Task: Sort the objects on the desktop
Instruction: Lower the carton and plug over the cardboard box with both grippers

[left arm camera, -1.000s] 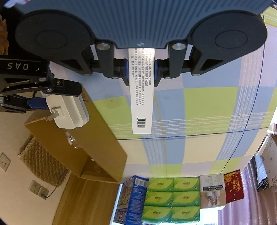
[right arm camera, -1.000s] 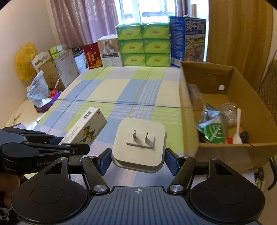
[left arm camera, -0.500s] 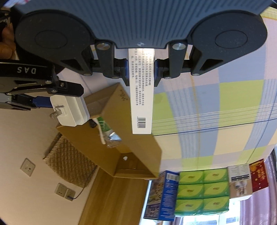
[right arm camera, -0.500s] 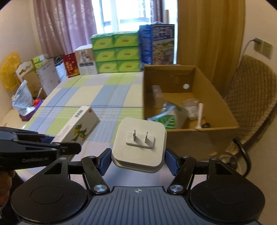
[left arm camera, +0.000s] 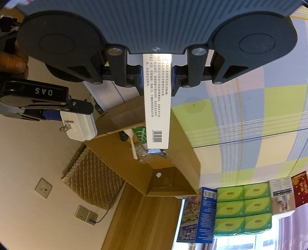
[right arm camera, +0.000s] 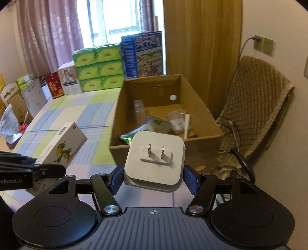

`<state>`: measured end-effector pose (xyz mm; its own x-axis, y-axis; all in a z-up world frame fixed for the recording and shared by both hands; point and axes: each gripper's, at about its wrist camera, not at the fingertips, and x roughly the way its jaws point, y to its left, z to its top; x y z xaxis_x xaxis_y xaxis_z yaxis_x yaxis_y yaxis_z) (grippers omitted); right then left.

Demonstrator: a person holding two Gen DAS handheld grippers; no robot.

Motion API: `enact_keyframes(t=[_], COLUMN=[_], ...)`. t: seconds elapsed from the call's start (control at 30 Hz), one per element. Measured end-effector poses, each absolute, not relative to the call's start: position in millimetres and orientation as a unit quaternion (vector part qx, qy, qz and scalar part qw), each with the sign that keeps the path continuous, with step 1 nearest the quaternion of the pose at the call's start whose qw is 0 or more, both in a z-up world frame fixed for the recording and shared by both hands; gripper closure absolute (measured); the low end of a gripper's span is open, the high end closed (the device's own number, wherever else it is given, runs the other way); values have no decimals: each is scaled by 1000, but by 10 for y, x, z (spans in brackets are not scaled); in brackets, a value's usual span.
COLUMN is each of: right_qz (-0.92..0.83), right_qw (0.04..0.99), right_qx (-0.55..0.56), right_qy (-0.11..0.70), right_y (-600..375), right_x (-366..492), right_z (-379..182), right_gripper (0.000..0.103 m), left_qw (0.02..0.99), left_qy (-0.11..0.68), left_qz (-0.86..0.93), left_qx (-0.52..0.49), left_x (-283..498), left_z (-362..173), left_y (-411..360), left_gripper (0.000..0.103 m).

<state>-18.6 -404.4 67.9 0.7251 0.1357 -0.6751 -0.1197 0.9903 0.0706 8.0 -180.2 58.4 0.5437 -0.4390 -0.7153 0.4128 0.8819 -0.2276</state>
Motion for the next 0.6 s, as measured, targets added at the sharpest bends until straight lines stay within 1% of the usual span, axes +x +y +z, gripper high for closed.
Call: enact_keyframes(t=[0.6], right_qz=[45], right_qw=[931], right_qx=[15], right_qy=[362], right_y=[-4520], right_x=[-59], right_z=[649], right_gripper=[40], left_qw=[869], left_qy=[418], left_qz=[-264], left_qx=[-6], left_x=[100], left_z=[539], left_y=[-2317], left_gripper=[82])
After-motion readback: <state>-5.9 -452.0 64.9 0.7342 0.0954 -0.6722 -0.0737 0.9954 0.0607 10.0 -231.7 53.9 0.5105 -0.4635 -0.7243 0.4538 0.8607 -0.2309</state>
